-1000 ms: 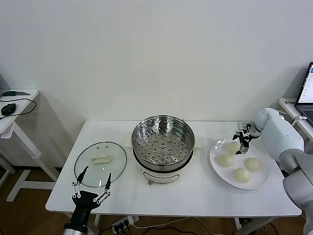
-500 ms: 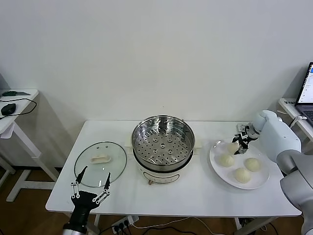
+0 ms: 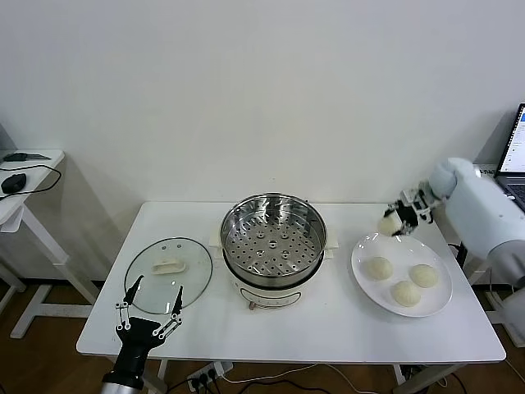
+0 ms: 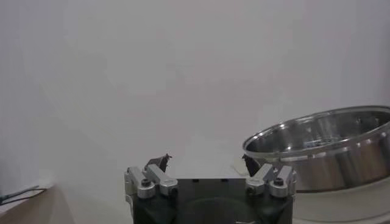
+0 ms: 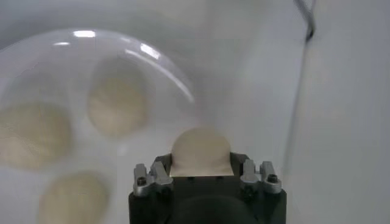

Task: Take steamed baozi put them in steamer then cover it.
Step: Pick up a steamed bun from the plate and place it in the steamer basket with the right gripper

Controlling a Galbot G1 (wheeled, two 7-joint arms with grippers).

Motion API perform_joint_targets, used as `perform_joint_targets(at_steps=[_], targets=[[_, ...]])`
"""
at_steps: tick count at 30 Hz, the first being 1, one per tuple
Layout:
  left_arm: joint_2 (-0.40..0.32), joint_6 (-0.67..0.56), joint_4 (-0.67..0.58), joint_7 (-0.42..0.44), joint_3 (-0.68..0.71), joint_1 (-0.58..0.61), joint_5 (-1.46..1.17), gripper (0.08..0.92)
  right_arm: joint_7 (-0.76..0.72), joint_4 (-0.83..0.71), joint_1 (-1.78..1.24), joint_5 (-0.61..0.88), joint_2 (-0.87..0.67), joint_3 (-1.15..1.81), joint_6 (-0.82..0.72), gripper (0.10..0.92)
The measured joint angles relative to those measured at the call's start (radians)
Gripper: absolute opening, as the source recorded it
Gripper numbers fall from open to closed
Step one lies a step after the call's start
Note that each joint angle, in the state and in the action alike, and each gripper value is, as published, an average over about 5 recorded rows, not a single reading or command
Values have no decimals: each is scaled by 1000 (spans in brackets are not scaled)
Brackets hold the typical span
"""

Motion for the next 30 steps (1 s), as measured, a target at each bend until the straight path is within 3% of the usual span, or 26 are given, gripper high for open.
perform_joint_targets(at_steps=[15, 30], targets=[[-2, -3, -12, -7, -10, 6, -8, 823, -52, 358, 214, 86, 63, -260, 262, 665], [-3, -8, -22, -12, -23, 8, -18, 823, -43, 329, 196, -11, 285, -328, 357, 662]])
